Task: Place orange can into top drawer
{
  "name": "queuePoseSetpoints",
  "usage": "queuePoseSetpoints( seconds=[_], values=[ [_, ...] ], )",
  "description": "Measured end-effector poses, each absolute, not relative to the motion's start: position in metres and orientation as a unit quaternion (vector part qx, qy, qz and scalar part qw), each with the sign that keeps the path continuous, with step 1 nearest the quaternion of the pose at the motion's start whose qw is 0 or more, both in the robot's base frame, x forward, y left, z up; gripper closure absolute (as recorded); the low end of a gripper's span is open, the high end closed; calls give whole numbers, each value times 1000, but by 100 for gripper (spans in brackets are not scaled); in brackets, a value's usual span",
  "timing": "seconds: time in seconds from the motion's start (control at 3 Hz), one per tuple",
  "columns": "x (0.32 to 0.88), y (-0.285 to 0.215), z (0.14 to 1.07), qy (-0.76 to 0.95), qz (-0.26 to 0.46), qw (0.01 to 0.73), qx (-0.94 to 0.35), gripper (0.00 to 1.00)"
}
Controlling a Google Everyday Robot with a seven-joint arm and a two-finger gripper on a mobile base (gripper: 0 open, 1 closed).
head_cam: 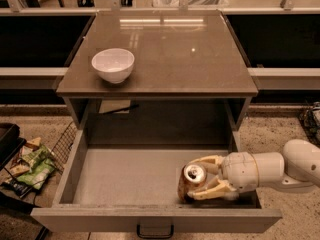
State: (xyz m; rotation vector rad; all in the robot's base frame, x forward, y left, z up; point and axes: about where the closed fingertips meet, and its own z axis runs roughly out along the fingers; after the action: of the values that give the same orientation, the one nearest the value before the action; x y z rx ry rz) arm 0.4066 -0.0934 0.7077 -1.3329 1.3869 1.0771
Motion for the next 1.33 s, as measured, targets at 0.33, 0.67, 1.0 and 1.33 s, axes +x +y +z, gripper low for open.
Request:
queuePoseSetpoints(
  seconds=[0.33, 0.67, 1.0, 1.33],
  values=[
    [407, -92, 708, 560, 437, 451, -540, 82],
    [406, -90, 708, 559, 438, 450, -541, 59],
    [406, -88, 708, 558, 439, 450, -542, 35],
    [406, -87, 708, 557, 440, 449, -543, 12]
  ],
)
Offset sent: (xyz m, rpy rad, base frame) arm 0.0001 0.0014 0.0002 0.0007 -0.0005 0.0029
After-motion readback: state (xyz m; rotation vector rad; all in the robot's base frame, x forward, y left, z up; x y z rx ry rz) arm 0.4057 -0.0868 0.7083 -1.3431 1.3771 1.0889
